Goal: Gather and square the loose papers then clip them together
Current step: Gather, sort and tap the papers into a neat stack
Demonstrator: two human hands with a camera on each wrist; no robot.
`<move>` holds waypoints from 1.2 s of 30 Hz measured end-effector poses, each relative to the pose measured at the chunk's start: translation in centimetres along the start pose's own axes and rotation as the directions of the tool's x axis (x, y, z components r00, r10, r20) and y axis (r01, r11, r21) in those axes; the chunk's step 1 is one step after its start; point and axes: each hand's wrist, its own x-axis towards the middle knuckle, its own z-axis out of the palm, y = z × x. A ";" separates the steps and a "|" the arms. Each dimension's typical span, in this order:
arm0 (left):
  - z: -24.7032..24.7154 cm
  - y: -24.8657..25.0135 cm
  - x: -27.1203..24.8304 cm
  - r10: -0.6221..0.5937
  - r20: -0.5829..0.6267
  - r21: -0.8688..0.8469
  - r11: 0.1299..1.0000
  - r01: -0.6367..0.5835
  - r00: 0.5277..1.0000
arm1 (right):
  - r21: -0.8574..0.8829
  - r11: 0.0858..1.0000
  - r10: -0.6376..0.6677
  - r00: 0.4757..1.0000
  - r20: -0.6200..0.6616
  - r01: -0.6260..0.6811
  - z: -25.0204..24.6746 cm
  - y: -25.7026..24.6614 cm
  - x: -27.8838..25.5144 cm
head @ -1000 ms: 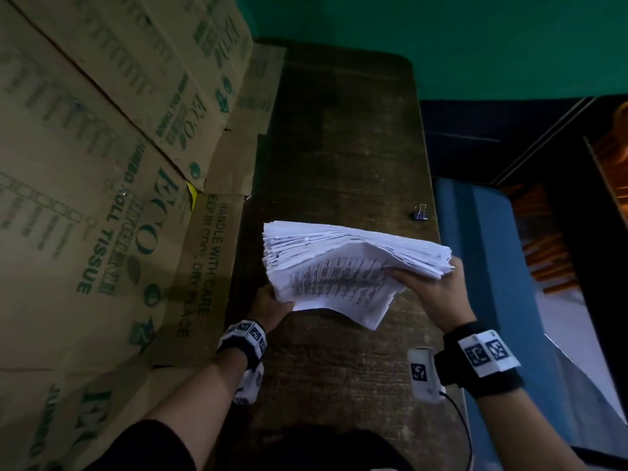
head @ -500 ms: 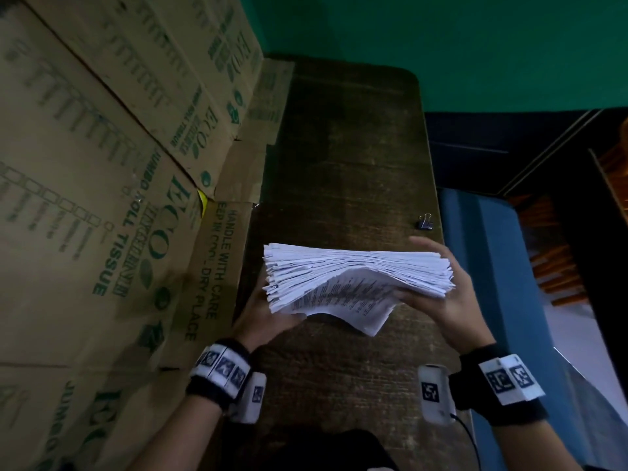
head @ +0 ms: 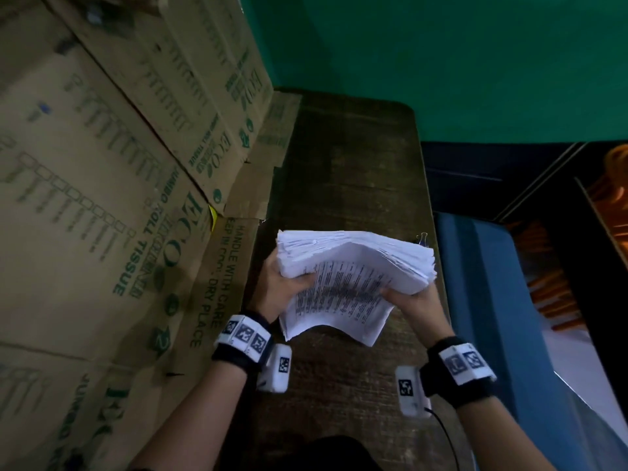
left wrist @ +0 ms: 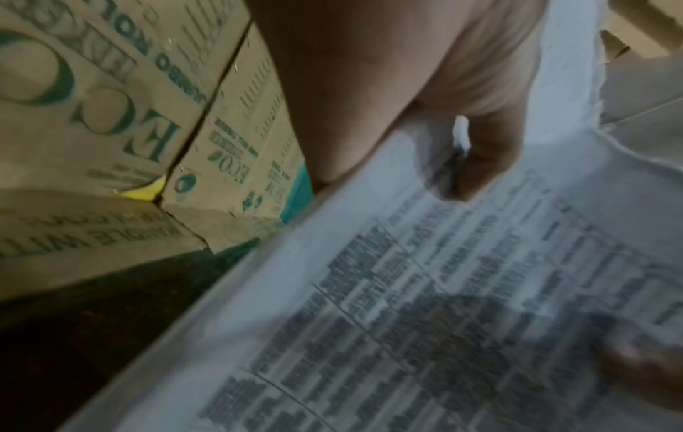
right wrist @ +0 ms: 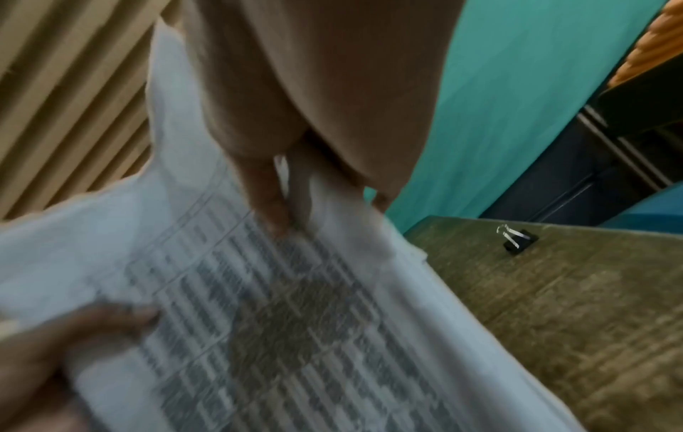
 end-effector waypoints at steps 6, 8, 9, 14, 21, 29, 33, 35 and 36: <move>1.1 1.1 -1.0 0.052 -0.112 -0.066 0.996 -0.059 0.992 | -0.007 0.995 -0.095 0.990 -0.104 0.095 0.7 -0.9 -0.9; 0.6 0.5 -1.3 0.054 -0.075 -0.049 0.997 -0.058 0.996 | -0.034 0.998 -0.058 0.998 -0.041 0.056 0.1 -0.2 -1.0; 0.4 0.3 -1.3 0.051 -0.042 -0.032 0.998 -0.053 0.998 | -0.027 0.999 -0.032 0.999 -0.012 0.031 -0.2 0.2 -1.1; 0.1 -1.1 -0.7 0.006 0.082 0.033 0.999 -0.009 0.997 | 0.059 0.994 -0.092 0.996 0.007 0.091 -1.6 -1.4 -1.2; 0.5 -7.9 -2.2 -0.427 0.175 0.312 0.879 0.361 0.887 | -0.048 0.978 -0.202 0.979 -0.009 0.202 -1.9 -1.4 -0.6; 0.6 -9.3 -1.7 -0.434 0.082 0.440 0.823 0.358 0.897 | 0.011 0.976 -0.217 0.974 -0.064 0.218 -1.7 -1.6 -0.5; 0.0 -9.2 -2.2 -0.477 0.148 0.397 0.831 0.389 0.867 | -0.047 0.990 -0.133 0.991 -0.032 0.131 -1.6 -0.6 -0.6; -0.2 -9.0 -2.1 -0.435 0.199 0.330 0.874 0.357 0.878 | -0.047 0.995 -0.085 0.996 -0.024 0.084 -1.7 0.0 -0.4; -0.2 -8.6 -2.0 -0.411 0.209 0.271 0.896 0.351 0.888 | -0.049 0.996 -0.076 0.997 -0.008 0.075 -1.8 0.1 -0.4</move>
